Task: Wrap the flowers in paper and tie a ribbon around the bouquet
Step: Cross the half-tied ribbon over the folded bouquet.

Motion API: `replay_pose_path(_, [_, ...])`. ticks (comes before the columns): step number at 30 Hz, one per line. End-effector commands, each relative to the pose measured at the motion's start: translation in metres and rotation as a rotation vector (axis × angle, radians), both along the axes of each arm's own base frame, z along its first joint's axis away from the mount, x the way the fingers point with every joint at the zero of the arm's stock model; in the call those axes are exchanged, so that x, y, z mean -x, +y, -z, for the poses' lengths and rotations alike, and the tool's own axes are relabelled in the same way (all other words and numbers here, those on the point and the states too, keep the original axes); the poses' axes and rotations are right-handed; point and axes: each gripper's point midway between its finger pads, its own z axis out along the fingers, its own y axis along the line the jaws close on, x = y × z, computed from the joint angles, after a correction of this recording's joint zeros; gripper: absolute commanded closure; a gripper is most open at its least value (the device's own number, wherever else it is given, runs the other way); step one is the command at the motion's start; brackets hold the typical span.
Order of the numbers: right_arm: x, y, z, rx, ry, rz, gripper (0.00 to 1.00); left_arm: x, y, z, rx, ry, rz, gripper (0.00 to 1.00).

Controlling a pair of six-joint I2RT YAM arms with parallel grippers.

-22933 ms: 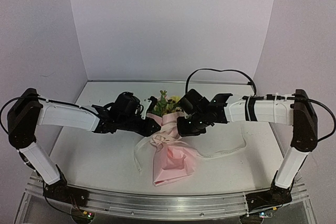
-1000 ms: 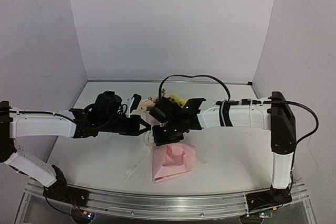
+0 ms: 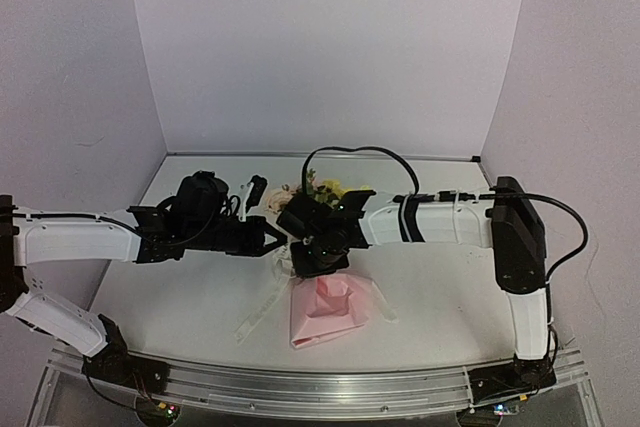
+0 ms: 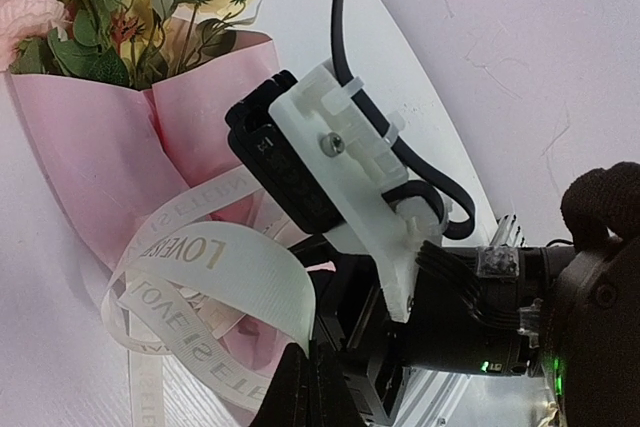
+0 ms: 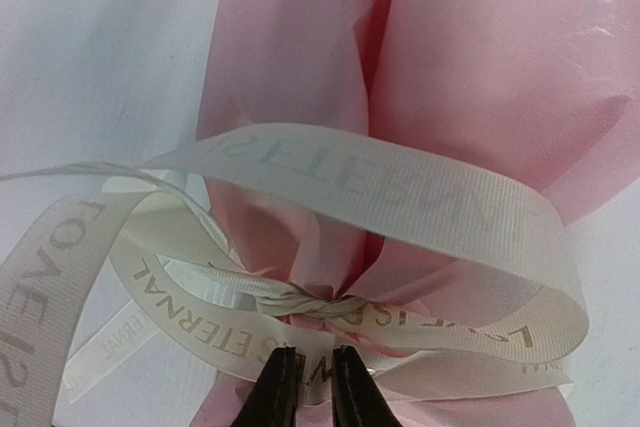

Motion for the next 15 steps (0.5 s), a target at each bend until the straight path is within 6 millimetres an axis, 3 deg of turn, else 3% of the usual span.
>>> replay_pose_path(1, [-0.007,0.002,-0.007,0.005,-0.021,0.014,0.91,0.001,0.002,-0.016,0.026,-0.032,-0.01,1.0])
replay_pose_path(9, [-0.022,-0.008,-0.039,-0.074,-0.032,0.081,0.97,0.004,0.004,-0.012,0.014,-0.036,0.007,1.0])
replay_pose_path(15, [-0.033,-0.013,-0.044,-0.121,0.004,0.138,1.0,0.009,0.003,-0.021,0.027,-0.065,0.042,1.0])
